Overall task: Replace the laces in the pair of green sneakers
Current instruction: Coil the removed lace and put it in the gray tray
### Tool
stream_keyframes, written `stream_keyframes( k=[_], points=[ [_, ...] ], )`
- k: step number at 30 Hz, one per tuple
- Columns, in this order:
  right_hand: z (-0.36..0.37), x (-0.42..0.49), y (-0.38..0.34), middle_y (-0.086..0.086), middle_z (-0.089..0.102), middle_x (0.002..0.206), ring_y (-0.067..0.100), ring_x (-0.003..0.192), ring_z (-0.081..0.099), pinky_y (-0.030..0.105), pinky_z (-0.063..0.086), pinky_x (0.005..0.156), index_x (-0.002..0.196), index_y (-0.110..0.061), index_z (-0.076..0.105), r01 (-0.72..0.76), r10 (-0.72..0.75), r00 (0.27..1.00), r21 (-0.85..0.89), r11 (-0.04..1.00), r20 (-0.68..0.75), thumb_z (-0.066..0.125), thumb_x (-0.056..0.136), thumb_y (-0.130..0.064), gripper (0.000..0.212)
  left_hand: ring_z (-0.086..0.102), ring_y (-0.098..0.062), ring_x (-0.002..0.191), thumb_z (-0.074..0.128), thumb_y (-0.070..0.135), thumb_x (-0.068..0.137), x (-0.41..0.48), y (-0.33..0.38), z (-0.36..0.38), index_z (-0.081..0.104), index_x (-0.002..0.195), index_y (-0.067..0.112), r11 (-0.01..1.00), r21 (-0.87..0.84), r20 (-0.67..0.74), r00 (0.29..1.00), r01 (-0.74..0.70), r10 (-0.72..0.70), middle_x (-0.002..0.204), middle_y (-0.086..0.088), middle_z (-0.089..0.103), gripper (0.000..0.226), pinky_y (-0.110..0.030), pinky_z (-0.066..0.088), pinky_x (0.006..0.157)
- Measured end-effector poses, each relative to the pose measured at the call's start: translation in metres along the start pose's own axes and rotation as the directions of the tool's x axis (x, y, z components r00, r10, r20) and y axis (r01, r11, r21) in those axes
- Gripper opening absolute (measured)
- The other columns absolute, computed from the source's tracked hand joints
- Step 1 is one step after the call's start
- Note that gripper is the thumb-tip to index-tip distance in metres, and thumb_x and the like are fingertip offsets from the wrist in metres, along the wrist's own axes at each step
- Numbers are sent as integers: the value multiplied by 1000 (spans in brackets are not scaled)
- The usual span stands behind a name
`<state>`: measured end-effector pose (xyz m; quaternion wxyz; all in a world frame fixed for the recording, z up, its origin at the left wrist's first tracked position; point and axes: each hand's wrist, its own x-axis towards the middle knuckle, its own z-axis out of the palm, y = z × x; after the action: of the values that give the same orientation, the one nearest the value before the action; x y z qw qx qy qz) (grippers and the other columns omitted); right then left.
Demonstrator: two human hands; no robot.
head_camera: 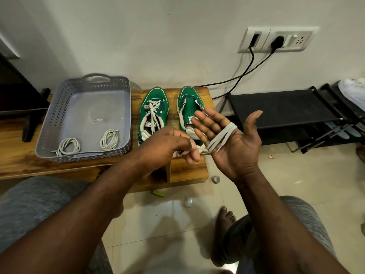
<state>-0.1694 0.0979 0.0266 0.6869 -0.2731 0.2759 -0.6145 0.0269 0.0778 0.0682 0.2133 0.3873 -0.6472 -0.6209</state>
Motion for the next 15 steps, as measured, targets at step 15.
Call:
stream_keyframes(
  k=[15],
  points=[
    [22, -20, 53, 21, 72, 128, 41, 121, 69, 51, 51, 103, 135, 3, 62, -355, 544, 837, -693, 628, 65, 50, 104, -44, 58, 30, -2, 41, 58, 31, 103, 4, 7, -26, 72, 92, 11, 731, -679, -284, 942, -68, -176, 83, -1, 70, 27, -19, 30, 49]
  ],
)
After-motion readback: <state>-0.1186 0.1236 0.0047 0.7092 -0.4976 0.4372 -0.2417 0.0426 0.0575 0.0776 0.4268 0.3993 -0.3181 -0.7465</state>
